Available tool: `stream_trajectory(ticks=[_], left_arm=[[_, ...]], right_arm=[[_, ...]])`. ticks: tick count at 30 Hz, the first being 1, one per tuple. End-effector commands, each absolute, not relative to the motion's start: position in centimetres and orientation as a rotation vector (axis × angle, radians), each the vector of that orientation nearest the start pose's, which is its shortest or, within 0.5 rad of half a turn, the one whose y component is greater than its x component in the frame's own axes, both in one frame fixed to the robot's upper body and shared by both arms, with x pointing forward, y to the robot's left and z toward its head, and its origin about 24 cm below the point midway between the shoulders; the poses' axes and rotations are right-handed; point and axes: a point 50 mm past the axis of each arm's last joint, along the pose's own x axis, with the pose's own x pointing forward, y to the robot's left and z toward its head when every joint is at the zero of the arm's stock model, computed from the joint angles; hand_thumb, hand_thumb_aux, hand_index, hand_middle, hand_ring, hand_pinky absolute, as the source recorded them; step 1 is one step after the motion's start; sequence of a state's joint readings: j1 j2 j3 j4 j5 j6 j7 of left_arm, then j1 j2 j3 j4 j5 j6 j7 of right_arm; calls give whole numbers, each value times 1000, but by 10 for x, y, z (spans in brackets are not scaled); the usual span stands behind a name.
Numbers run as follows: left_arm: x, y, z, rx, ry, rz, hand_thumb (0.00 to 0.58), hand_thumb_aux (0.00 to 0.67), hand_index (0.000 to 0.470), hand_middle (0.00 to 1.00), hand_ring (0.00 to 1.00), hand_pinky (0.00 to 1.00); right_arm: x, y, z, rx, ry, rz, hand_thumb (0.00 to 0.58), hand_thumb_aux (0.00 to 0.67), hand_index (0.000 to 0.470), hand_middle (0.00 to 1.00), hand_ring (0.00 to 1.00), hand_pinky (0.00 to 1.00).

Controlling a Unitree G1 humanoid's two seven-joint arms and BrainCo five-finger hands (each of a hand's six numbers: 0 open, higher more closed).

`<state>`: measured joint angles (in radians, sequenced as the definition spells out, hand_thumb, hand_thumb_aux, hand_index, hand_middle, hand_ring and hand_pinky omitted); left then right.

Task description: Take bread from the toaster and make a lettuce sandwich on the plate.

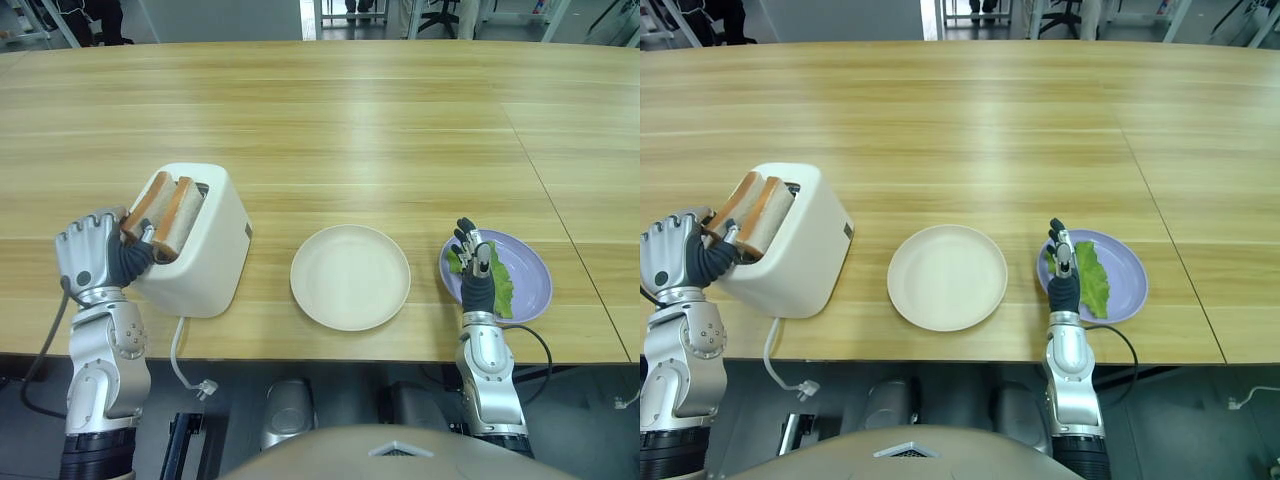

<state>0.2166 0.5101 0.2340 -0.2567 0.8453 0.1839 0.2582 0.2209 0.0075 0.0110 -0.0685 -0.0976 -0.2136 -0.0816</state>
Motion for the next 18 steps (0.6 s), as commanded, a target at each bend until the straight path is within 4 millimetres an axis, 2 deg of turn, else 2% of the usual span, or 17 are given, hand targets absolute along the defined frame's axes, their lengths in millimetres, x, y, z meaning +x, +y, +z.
stream_trajectory(ticks=[1, 6, 14, 18], left_arm=[[203, 286, 108, 1322, -85, 518, 580, 670, 460, 1000, 1000, 1000], [202, 285, 113, 1265, -160, 590, 580, 670, 460, 1000, 1000, 1000], [204, 285, 145, 1232, -334, 742, 580, 670, 460, 1000, 1000, 1000], [203, 283, 151, 1204, -388, 796, 580, 670, 460, 1000, 1000, 1000]], right_arm=[[209, -158, 28, -93, -58, -100, 0, 0, 0, 0, 0, 0], [210, -157, 26, -96, -52, -92, 0, 0, 0, 0, 0, 0], [212, -157, 24, -96, -45, -88, 0, 0, 0, 0, 0, 0], [213, -157, 23, -95, -44, -86, 0, 0, 0, 0, 0, 0]])
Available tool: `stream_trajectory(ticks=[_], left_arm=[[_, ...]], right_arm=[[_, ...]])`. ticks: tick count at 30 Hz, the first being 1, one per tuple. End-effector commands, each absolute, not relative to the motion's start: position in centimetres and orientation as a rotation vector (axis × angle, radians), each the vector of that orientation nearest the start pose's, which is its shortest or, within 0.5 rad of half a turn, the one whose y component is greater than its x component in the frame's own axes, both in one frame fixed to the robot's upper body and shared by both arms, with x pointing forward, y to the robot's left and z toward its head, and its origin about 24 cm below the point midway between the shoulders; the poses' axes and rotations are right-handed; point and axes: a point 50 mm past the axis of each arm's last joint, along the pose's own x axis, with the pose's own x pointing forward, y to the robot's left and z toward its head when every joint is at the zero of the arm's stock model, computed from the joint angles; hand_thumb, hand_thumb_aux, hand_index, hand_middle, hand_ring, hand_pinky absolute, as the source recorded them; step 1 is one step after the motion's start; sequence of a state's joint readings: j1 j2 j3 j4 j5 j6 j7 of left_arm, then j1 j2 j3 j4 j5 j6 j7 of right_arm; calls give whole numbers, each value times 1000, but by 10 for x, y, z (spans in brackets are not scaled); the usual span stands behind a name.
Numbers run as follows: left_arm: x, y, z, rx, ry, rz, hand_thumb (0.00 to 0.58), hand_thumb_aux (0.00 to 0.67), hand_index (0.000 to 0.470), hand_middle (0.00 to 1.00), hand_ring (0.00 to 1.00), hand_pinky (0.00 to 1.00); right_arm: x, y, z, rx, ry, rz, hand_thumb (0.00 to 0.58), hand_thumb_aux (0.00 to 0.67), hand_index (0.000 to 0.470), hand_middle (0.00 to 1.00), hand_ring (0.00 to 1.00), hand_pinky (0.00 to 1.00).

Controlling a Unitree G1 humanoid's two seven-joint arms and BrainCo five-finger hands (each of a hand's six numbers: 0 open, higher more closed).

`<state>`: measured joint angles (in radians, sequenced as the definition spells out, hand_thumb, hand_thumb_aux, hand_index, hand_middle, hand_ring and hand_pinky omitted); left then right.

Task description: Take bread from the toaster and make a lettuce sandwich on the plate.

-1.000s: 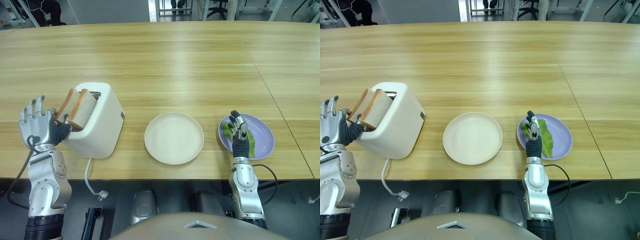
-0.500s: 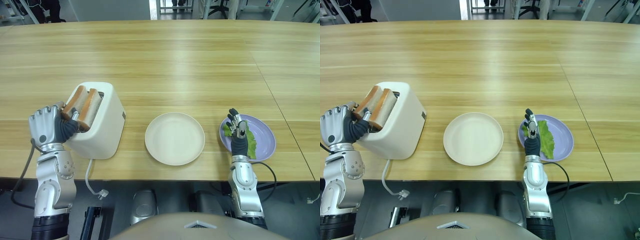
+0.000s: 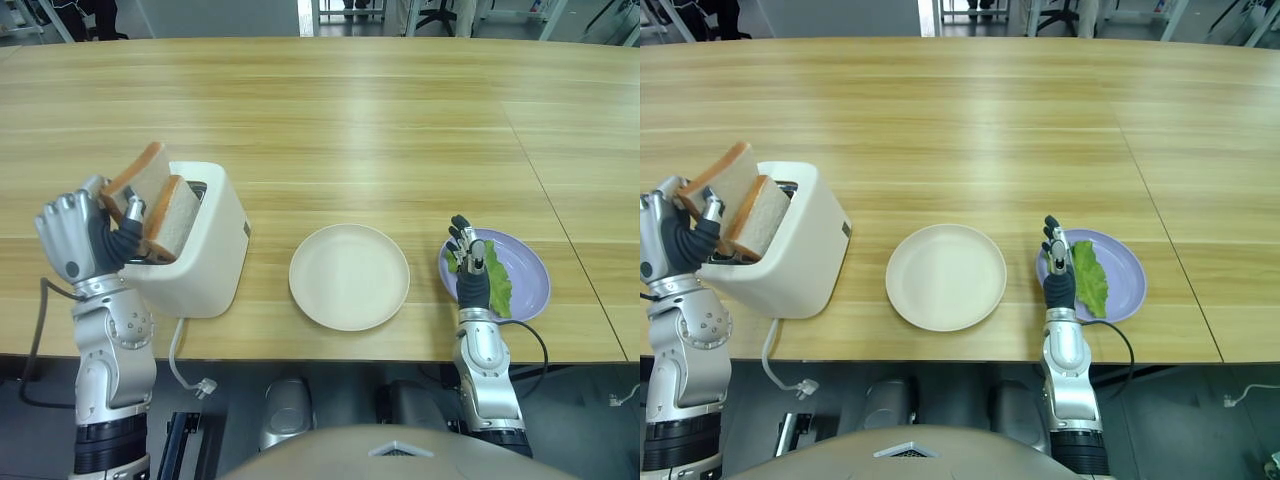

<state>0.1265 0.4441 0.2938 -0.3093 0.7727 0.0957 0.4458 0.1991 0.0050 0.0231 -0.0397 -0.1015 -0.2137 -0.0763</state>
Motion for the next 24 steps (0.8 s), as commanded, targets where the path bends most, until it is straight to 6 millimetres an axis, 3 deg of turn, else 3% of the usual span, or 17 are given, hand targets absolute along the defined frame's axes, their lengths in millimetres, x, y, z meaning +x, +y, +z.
stream_trajectory(ticks=[1, 11, 18, 24], left_arm=[[203, 283, 152, 1187, -401, 805, 580, 670, 460, 1000, 1000, 1000], [209, 281, 169, 962, -519, 851, 580, 670, 460, 1000, 1000, 1000], [202, 271, 192, 836, -667, 873, 580, 670, 460, 1000, 1000, 1000], [215, 246, 186, 582, -620, 641, 580, 670, 460, 1000, 1000, 1000]], right_arm=[[213, -156, 23, -95, -43, -85, 0, 0, 0, 0, 0, 0], [216, -155, 23, -93, -44, -79, 0, 0, 0, 0, 0, 0], [218, -152, 24, -95, -52, -70, 0, 0, 0, 0, 0, 0], [220, -149, 26, -94, -59, -53, 0, 0, 0, 0, 0, 0]])
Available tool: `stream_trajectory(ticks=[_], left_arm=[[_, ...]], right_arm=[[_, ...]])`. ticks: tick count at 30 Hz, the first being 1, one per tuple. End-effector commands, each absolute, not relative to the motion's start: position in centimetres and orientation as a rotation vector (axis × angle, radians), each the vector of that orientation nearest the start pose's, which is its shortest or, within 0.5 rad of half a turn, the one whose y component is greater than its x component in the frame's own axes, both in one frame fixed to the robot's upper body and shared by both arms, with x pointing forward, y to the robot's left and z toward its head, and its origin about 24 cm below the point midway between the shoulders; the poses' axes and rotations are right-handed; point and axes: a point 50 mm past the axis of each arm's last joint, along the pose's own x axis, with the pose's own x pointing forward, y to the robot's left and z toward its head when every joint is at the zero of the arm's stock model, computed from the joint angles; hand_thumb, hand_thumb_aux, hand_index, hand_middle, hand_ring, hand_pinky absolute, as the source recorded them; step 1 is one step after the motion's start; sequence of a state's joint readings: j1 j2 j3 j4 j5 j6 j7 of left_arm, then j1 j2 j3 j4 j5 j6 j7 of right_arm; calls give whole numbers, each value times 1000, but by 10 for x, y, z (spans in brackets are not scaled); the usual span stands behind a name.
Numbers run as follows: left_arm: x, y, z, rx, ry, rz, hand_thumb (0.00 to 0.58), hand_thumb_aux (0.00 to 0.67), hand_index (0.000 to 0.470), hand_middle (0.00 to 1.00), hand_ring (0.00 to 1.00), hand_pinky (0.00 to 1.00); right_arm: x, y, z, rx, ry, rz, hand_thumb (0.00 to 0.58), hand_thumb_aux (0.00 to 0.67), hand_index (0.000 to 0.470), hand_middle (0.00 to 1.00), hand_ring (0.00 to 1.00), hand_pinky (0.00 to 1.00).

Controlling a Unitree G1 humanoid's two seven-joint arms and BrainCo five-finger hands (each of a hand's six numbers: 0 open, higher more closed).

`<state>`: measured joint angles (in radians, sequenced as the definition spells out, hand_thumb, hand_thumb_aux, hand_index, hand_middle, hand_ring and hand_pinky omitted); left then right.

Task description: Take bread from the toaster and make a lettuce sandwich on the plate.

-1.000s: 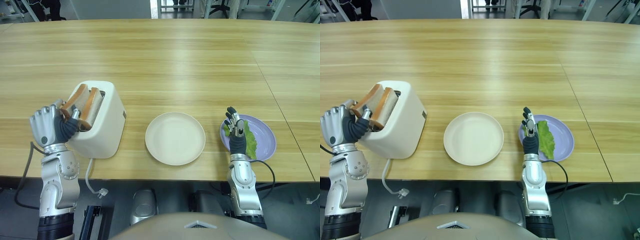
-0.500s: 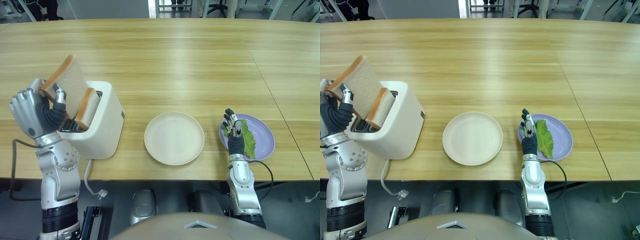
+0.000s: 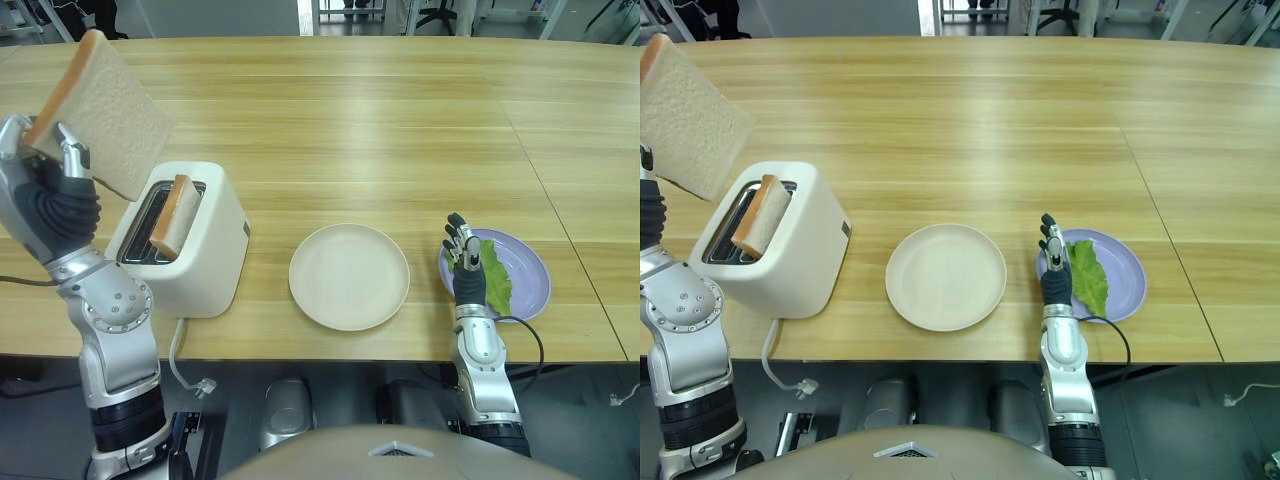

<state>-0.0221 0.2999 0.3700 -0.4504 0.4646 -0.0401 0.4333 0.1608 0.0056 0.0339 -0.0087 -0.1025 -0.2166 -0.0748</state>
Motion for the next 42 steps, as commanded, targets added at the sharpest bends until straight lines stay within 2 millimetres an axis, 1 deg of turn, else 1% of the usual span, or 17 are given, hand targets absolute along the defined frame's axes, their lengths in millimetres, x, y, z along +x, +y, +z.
stream_trajectory(ticks=[1, 6, 8, 10, 13, 20, 24, 26, 28, 31, 33, 37, 38, 42], left_arm=[[219, 241, 182, 546, -587, 579, 580, 670, 460, 1000, 1000, 1000], [233, 210, 156, 403, -458, 348, 580, 670, 460, 1000, 1000, 1000], [237, 198, 146, 352, -417, 268, 580, 670, 460, 1000, 1000, 1000], [243, 183, 130, 277, -363, 169, 580, 670, 460, 1000, 1000, 1000], [250, 167, 111, 197, -293, 68, 580, 670, 460, 1000, 1000, 1000], [257, 144, 77, 95, -179, -55, 580, 670, 460, 1000, 1000, 1000], [261, 132, 50, 22, -61, -130, 580, 670, 460, 1000, 1000, 1000], [262, 127, 38, -20, 8, -166, 580, 670, 460, 1000, 1000, 1000], [262, 123, 27, -47, 82, -195, 580, 670, 460, 1000, 1000, 1000], [260, 120, 14, -88, 178, -231, 580, 670, 460, 1000, 1000, 1000], [259, 121, 9, -89, 220, -226, 580, 670, 460, 1000, 1000, 1000], [256, 124, 5, -75, 276, -227, 580, 670, 460, 1000, 1000, 1000], [255, 126, 6, -47, 283, -213, 580, 670, 460, 1000, 1000, 1000], [252, 129, 13, 57, 287, -215, 580, 670, 460, 1000, 1000, 1000]], right_arm=[[221, -149, 27, -94, -62, -50, 0, 0, 0, 0, 0, 0], [224, -147, 32, -89, -88, -48, 0, 0, 0, 0, 0, 0], [225, -147, 39, -102, -132, -57, 0, 0, 0, 0, 0, 0], [226, -146, 47, -116, -180, -56, 0, 0, 0, 0, 0, 0], [228, -142, 50, -123, -202, -36, 0, 0, 0, 0, 0, 0], [232, -137, 54, -117, -214, -3, 0, 0, 0, 0, 0, 0], [232, -137, 59, -111, -230, 0, 0, 0, 0, 0, 0, 0], [232, -135, 61, -125, -244, 14, 0, 0, 0, 0, 0, 0], [229, -132, 64, -201, -286, 45, 0, 0, 0, 0, 0, 0], [222, -128, 57, -341, -297, 92, 0, 0, 0, 0, 0, 0], [218, -127, 47, -465, -282, 124, 0, 0, 0, 0, 0, 0], [213, -129, 36, -639, -280, 163, 0, 0, 0, 0, 0, 0], [213, -130, 32, -670, -274, 169, 0, 0, 0, 0, 0, 0], [214, -130, 25, -711, -248, 182, 0, 0, 0, 0, 0, 0]])
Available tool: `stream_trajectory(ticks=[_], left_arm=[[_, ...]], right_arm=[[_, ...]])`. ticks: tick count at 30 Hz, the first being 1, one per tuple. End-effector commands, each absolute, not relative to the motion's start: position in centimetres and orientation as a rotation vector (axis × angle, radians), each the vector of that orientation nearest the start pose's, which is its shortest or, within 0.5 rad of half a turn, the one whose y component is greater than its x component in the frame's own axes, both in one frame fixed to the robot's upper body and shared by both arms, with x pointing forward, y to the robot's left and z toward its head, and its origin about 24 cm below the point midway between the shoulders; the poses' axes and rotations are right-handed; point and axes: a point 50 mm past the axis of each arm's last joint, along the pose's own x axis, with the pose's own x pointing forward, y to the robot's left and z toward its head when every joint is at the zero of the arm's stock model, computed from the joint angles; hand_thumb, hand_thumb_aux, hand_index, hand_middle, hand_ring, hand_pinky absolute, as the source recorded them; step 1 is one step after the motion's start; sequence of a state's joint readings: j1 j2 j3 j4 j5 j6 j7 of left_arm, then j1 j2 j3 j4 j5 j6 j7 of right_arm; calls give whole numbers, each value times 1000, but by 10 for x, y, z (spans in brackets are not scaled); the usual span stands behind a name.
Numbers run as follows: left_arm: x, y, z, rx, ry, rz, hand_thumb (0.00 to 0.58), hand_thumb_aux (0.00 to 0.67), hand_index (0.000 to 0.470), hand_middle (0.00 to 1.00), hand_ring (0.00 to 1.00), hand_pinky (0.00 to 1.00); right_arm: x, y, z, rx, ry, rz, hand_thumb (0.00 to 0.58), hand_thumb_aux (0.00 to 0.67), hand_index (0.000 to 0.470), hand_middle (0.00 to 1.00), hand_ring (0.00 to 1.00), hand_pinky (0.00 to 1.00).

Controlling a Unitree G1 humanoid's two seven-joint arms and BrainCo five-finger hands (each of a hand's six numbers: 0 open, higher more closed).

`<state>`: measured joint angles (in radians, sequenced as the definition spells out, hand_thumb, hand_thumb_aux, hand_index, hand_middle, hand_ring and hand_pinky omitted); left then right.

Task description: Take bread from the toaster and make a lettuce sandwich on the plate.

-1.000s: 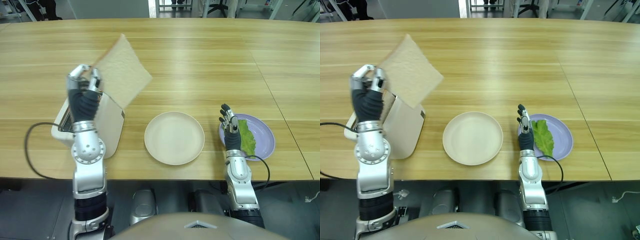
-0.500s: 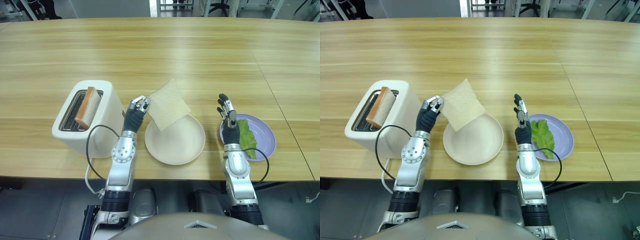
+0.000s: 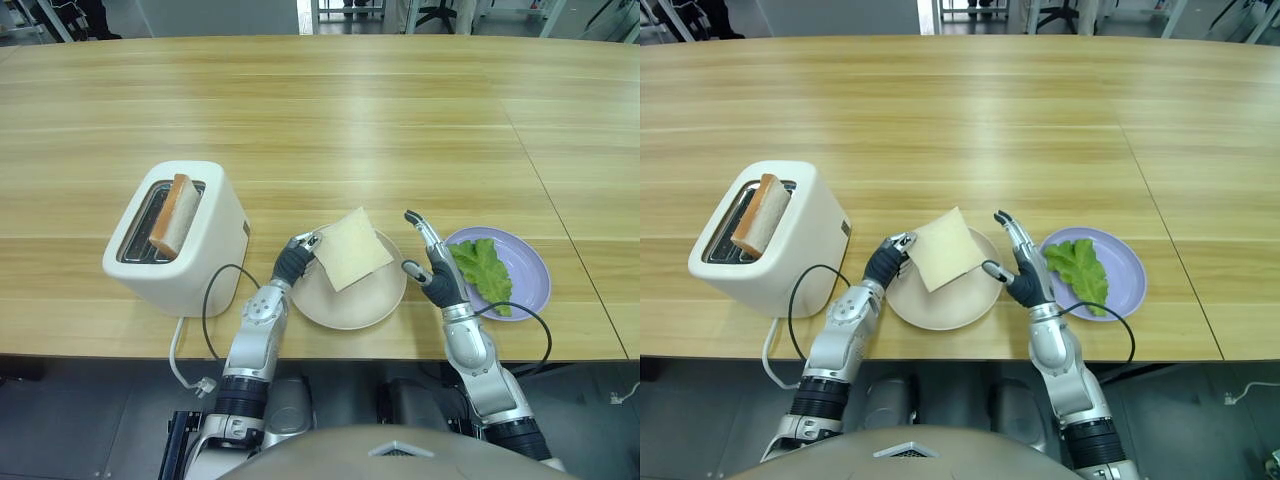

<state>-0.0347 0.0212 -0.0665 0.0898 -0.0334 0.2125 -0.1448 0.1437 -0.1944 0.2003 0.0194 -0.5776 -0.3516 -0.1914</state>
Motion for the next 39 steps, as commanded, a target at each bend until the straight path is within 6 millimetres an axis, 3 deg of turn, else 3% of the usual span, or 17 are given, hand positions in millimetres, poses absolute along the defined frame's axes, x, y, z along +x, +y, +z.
stream_trajectory(ticks=[1, 12, 13, 14, 18, 19, 20, 27, 32, 39], left_arm=[[251, 128, 16, 65, 286, -221, 580, 670, 460, 1000, 1000, 1000], [246, 125, 34, 234, 282, -235, 580, 670, 460, 1000, 1000, 1000], [246, 125, 37, 246, 274, -230, 482, 394, 271, 1000, 1000, 1000], [246, 124, 38, 244, 270, -231, 14, 8, 5, 1000, 1000, 1000], [244, 123, 36, 242, 290, -237, 0, 0, 0, 980, 980, 980], [244, 123, 34, 242, 297, -234, 0, 0, 0, 412, 412, 412], [245, 124, 33, 243, 303, -229, 0, 0, 0, 0, 0, 0], [250, 135, 42, 267, 260, -149, 0, 0, 0, 0, 0, 0], [252, 138, 68, 271, 126, -99, 0, 0, 0, 0, 0, 0], [244, 127, 83, 212, -52, -103, 0, 0, 0, 0, 0, 0]], right_arm=[[214, -129, 24, -711, -247, 187, 0, 0, 0, 0, 0, 0], [215, -127, 21, -633, -194, 195, 0, 0, 0, 0, 0, 0], [215, -128, 21, -634, -192, 194, 0, 0, 0, 0, 0, 0], [215, -128, 21, -630, -188, 193, 0, 0, 0, 0, 0, 0], [215, -127, 23, -618, -197, 194, 0, 0, 0, 0, 0, 0], [215, -128, 25, -615, -202, 190, 0, 0, 0, 0, 0, 0], [215, -128, 25, -612, -204, 188, 0, 0, 0, 0, 0, 0], [217, -131, 24, -599, -185, 176, 0, 0, 0, 0, 0, 0], [218, -134, 28, -598, -209, 149, 0, 0, 0, 0, 0, 0], [234, -160, 38, -716, -207, 86, 0, 0, 0, 0, 0, 0]])
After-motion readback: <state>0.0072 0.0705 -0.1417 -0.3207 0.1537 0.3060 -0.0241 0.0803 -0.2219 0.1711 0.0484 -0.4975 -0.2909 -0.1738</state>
